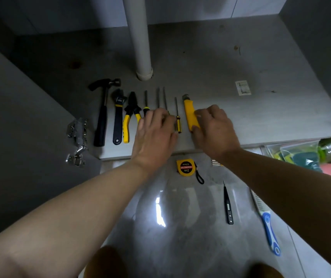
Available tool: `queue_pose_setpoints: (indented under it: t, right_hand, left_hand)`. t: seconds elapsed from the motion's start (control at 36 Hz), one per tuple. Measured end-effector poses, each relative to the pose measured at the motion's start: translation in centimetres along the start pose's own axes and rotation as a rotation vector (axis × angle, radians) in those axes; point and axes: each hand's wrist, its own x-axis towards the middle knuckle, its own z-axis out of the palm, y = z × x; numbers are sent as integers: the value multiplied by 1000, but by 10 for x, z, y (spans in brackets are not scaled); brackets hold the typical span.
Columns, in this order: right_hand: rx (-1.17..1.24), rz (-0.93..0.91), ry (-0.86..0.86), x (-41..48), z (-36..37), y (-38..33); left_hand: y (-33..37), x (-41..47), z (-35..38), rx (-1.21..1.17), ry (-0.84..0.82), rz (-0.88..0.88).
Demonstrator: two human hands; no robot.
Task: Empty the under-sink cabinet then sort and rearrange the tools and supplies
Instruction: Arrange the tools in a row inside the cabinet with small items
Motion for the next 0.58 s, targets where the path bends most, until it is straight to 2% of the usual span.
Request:
queue_pose_setpoints:
  t: [0.08,0.14,0.19,0.28,0.36,0.42,0.47,0.58]
  right_hand:
    - [63,-48,28,-13,-10,12]
    - [58,-72,-35,-26,-15,21]
    - [-39,-80,-150,-41,-16,32]
    - [-153,-71,-451,-68,-11,46]
    - [-268,112,-764,-95,2,57]
    - [-292,272,-937,-110,10,63]
    - [-233,415,-1026,-123,19,65]
    - [-201,508,-991,-135,34,61]
  left_hand:
    - [18,-19,5,-1,22,229]
    - [29,-36,13,-31,-88,381]
    - [38,-55,25,-69,-275,446]
    - [44,-75,46,-115,-551,333]
    - [46,-78,62,-99,-657,164]
    - [49,-73,69,-73,-726,125]
    - [53,-66,74,-55,-810,107]
    - [57,-53,77,-14,-855,83]
